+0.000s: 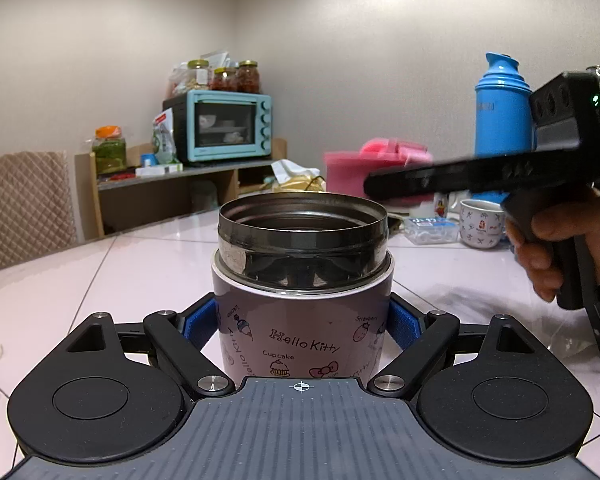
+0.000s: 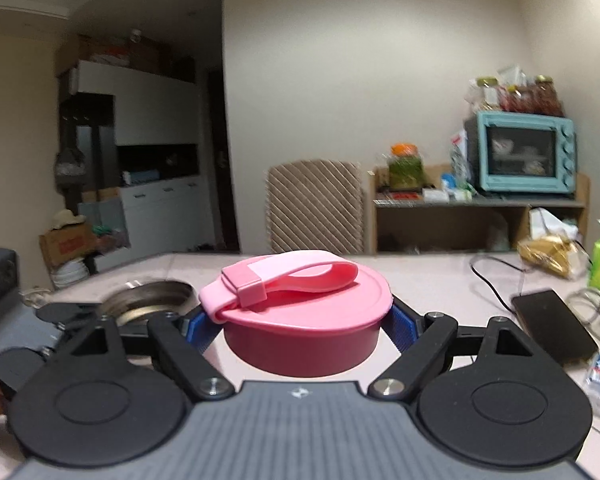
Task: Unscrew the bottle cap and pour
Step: 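Carry the pink lid away from the bottle with the right gripper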
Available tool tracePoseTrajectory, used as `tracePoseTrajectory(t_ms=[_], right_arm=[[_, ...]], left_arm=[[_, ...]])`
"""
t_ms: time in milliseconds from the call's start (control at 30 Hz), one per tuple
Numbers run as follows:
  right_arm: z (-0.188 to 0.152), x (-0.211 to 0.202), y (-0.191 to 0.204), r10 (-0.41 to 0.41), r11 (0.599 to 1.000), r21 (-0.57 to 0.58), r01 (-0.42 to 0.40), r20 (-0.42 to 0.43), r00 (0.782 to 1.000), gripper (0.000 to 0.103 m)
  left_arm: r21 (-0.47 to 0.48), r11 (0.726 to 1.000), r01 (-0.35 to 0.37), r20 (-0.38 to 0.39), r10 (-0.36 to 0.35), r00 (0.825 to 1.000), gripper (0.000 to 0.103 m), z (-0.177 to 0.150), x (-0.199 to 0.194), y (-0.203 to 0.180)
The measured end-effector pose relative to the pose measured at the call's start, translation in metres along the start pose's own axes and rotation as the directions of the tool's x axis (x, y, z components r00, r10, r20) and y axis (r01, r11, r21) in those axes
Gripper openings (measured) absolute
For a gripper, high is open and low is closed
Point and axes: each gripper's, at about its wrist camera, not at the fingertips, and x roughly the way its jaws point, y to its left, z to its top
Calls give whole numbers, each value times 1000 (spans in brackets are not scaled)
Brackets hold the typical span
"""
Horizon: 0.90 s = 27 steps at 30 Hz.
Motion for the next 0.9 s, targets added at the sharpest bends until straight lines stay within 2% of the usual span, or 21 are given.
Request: tracePoseTrajectory(t_ms=[267,667,900], right_arm=[[-14,15,1,-75,997,-10,74,-101,992,85],[-26,31,1,-106,994,-27,103,-212,971,85],[-31,35,2,-112,994,-37,106,-247,962,85]], left_arm=[[0,1000,0,0,0,1000,90,0,0,0],[-1,1000,0,0,0,1000,90,1,-2,0],[-1,1000,1,0,-1,1000,90,1,-2,0]])
